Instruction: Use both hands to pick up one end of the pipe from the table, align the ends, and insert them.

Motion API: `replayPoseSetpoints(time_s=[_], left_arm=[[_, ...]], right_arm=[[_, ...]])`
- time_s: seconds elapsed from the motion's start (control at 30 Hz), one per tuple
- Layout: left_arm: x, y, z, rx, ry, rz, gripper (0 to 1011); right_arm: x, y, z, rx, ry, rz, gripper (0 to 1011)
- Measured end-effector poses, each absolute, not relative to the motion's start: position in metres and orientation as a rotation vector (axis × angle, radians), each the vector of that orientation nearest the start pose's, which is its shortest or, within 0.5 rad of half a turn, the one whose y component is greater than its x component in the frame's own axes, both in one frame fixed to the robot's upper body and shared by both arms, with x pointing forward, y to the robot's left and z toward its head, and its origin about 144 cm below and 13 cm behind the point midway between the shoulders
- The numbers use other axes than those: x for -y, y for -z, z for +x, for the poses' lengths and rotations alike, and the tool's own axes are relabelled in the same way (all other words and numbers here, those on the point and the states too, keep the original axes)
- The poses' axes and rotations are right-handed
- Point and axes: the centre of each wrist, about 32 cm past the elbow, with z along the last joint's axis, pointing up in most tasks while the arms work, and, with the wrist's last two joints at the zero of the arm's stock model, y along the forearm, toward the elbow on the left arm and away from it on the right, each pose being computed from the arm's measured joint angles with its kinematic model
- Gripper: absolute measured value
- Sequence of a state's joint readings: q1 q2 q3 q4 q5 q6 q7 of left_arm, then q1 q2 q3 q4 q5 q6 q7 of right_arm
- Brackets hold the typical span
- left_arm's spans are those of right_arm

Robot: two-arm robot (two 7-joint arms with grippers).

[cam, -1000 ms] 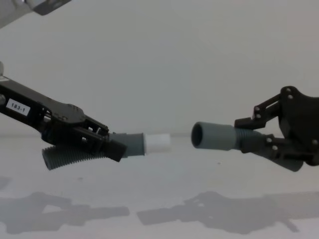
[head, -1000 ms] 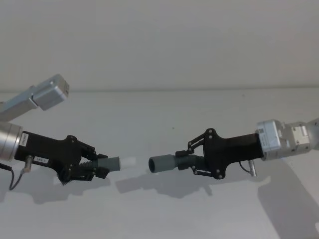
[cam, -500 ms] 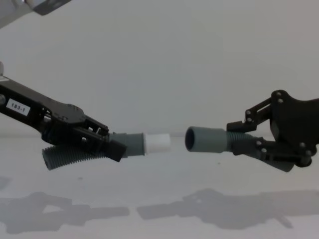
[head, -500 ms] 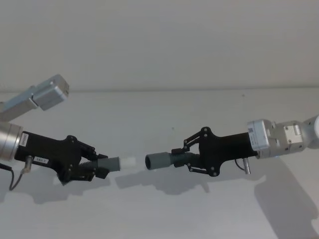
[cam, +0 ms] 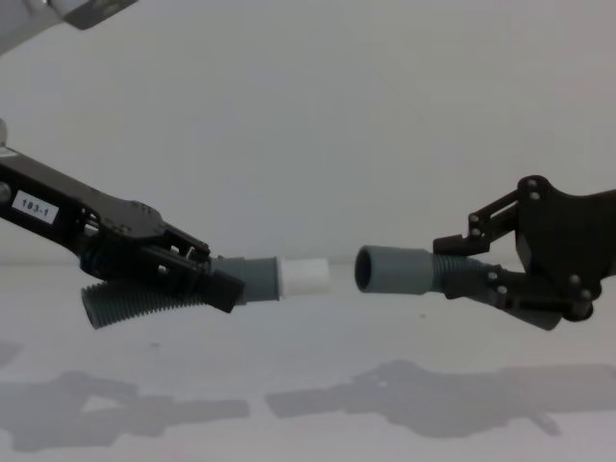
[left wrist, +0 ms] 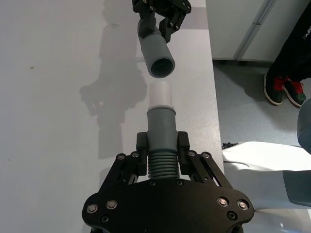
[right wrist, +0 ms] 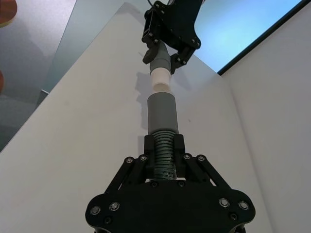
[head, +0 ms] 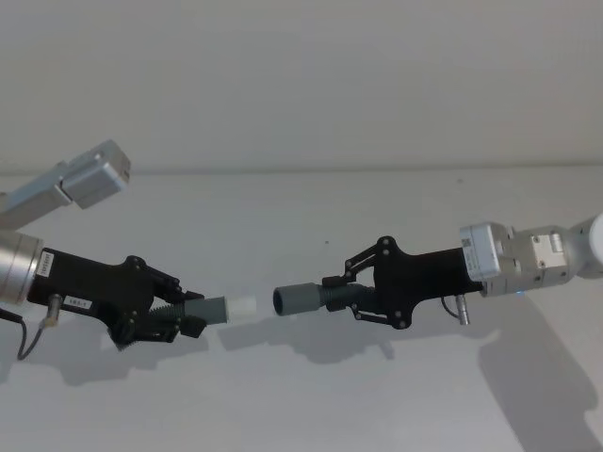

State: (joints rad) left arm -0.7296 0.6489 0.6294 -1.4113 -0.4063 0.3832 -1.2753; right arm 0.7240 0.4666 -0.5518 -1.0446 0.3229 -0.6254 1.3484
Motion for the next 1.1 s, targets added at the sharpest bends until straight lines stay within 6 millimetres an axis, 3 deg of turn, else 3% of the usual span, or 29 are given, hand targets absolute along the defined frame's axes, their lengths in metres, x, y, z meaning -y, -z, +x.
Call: replayPoseSetpoints(time_s=[1.1], left_arm=[[-0.2889,-1.3189,0.5886,-0.040,-0.045,0.494,323]], right_arm=[[0.2921,-1.2479,0.6263,0.667,-0.087,-0.226,203]])
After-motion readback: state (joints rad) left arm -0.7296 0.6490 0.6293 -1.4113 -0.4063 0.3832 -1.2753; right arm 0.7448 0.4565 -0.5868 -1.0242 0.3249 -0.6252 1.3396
